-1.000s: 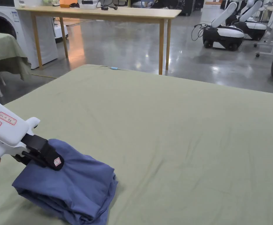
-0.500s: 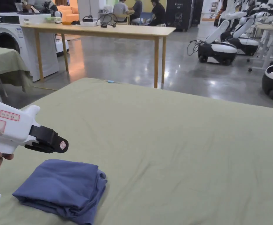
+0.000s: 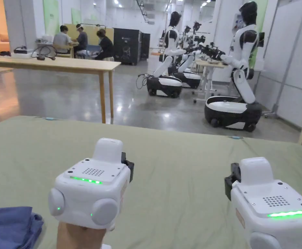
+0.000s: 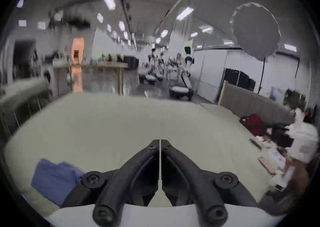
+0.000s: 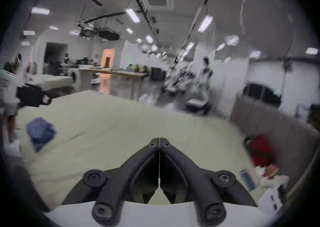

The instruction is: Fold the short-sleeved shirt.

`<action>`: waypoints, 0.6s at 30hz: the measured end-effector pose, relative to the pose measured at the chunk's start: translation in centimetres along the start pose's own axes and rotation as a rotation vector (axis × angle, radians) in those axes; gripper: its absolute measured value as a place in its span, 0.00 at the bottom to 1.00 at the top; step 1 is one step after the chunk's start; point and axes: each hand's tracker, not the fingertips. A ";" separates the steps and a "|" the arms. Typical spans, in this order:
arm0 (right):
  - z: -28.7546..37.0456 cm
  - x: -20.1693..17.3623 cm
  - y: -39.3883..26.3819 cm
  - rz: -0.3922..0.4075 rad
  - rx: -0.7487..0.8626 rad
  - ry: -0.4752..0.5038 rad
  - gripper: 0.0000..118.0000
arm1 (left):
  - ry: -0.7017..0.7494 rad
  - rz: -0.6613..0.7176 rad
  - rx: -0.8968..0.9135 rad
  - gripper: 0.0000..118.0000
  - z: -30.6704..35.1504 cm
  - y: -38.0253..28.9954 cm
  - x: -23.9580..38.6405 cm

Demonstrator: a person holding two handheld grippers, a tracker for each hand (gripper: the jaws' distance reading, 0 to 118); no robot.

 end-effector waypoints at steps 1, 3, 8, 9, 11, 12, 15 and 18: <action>0.3 0.1 0.1 -0.009 0.003 0.003 0.01 | 0.006 -0.023 0.023 0.00 0.1 0.1 1.3; 0.7 0.5 0.3 -0.037 0.000 0.020 0.01 | -0.016 -0.042 0.018 0.00 0.2 0.4 2.6; 1.4 0.9 0.4 -0.107 -0.008 0.020 0.01 | -0.024 0.000 0.031 0.00 0.6 0.9 2.9; 1.5 1.2 0.3 -0.114 -0.009 0.024 0.01 | -0.024 0.014 0.030 0.00 0.7 1.2 2.8; 1.5 1.5 0.3 -0.127 -0.011 0.025 0.01 | -0.019 0.026 0.030 0.00 0.8 1.3 2.4; 1.6 1.4 0.5 -0.128 -0.010 0.024 0.01 | -0.013 0.025 0.032 0.00 0.8 1.3 2.2; 1.6 1.7 0.6 -0.135 -0.005 0.026 0.01 | -0.002 0.027 0.026 0.00 0.7 1.4 1.9; 1.6 1.7 0.8 -0.148 -0.006 0.025 0.01 | 0.007 0.026 0.026 0.00 0.8 1.4 1.9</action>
